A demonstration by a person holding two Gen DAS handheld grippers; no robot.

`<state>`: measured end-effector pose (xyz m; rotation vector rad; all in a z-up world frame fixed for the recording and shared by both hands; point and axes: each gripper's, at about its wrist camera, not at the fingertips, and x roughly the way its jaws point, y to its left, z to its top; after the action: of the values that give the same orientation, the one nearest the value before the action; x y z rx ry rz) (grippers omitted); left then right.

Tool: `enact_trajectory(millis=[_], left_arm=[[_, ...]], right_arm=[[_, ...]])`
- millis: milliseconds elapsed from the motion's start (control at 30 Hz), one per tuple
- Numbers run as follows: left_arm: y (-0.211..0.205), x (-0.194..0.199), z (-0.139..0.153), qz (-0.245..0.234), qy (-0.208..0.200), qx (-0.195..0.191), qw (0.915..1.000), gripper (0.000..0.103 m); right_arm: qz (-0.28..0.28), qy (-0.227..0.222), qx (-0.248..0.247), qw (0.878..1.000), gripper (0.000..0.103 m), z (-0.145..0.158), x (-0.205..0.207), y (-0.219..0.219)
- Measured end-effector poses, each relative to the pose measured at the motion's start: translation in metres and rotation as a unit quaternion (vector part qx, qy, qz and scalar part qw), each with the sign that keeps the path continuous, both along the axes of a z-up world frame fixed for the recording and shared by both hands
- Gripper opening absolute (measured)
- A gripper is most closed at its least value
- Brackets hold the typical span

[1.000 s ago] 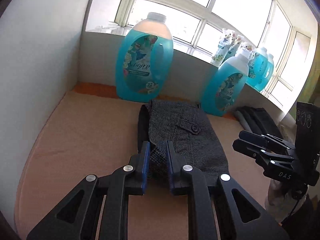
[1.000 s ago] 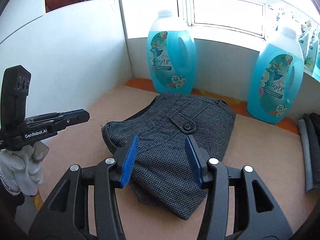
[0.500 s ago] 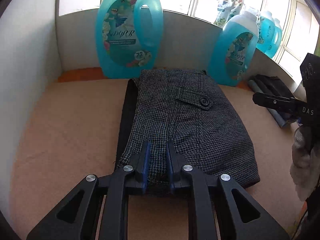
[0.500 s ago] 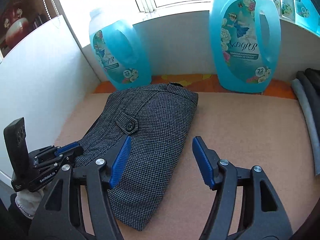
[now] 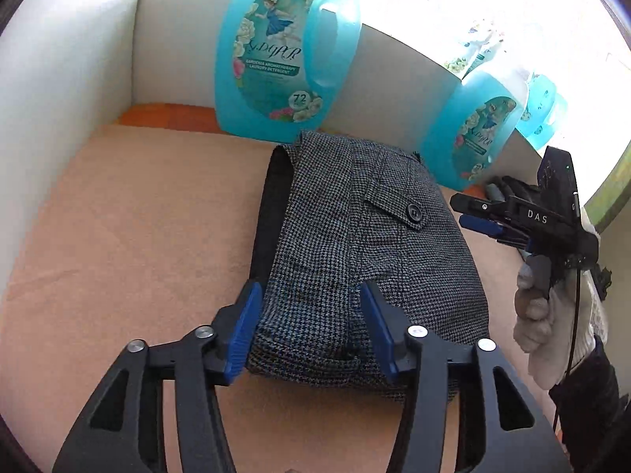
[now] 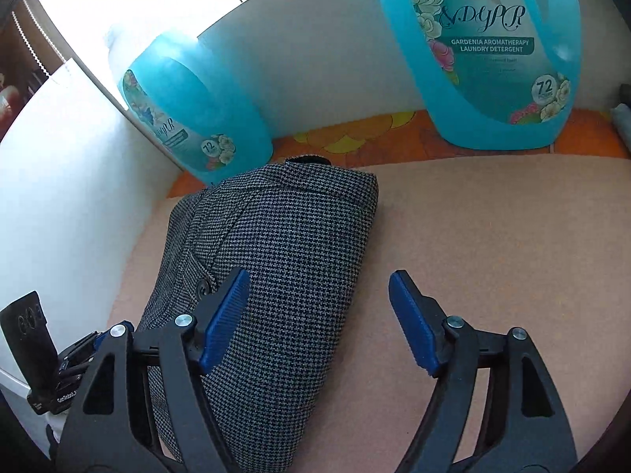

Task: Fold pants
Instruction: 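Open both grippers and lower them onto the folded pants' edge, then close the left and right grippers on the folded pants' edge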

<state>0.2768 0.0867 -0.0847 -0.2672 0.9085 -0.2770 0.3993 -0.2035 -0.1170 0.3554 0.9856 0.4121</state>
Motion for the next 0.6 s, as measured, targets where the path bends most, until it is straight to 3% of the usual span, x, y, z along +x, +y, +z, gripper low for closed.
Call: enact_trajectory(millis=[33, 233, 600], left_arm=[[0.004, 0.001, 0.002, 0.01, 0.008, -0.004, 0.9999, 0.07], [0.027, 0.002, -0.005, 0.037, 0.072, -0.06, 0.9949, 0.07], [0.015, 0.012, -0.031, 0.033, 0.124, -0.079, 0.9886, 0.071]], right_arm=[[0.002, 0.003, 0.006, 1.0, 0.077, -0.002, 0.003, 0.0], [0.006, 0.022, 0.03, 0.999, 0.079, -0.014, 0.015, 0.001], [0.007, 0.029, 0.045, 0.999, 0.079, -0.021, 0.034, 0.011]])
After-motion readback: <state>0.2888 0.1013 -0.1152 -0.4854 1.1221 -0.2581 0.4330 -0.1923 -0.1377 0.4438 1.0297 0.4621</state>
